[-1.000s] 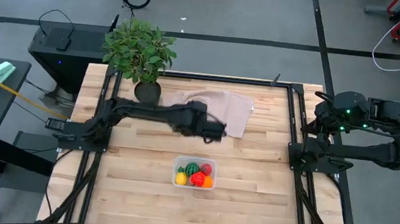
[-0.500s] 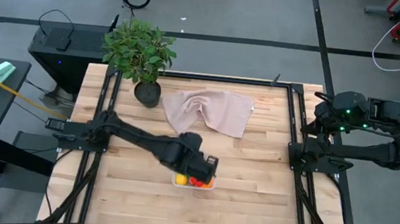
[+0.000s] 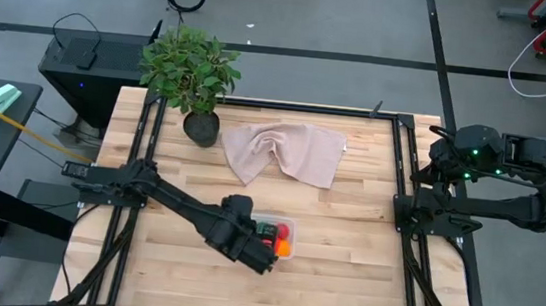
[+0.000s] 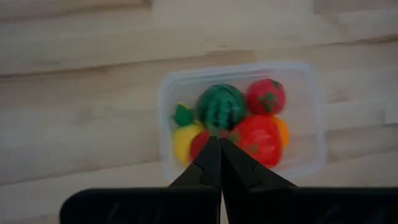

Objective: Pick and placing Produce into tupperware
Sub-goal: Put the strawberry into the transparent bin

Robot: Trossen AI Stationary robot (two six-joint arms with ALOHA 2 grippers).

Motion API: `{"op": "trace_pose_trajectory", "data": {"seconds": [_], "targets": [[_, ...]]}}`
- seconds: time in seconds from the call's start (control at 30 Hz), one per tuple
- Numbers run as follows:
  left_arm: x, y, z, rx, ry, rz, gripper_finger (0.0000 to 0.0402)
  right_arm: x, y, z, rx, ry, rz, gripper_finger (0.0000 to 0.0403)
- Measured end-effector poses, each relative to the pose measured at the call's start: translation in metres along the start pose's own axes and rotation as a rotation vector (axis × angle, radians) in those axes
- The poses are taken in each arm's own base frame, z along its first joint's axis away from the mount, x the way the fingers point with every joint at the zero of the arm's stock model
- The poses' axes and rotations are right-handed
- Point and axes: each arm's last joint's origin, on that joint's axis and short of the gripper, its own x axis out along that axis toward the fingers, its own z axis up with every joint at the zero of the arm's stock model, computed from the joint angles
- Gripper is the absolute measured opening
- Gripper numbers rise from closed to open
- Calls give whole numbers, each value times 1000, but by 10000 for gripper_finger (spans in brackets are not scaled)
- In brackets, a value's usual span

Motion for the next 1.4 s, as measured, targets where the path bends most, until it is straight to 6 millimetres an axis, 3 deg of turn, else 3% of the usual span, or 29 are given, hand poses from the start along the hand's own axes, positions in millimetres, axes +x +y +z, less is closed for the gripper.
{"op": "trace_pose_trajectory", "data": {"seconds": [0.3,0.57,1.03,1.23,1.4], "targets": [[3,-11,4,-23,78,-65,0,0,0,0,1,0,0,6],[3,-15,-1,63,297,-57,0,0,0,0,1,0,0,7],[26,-23,55,153,403,-8,0,0,0,0,-3,0,0,7],[29,-16,64,225,411,71,0,0,0,0,-3,0,0,7],[30,-21,64,216,393,16,0,0,0,0,-7,0,0,8]]}}
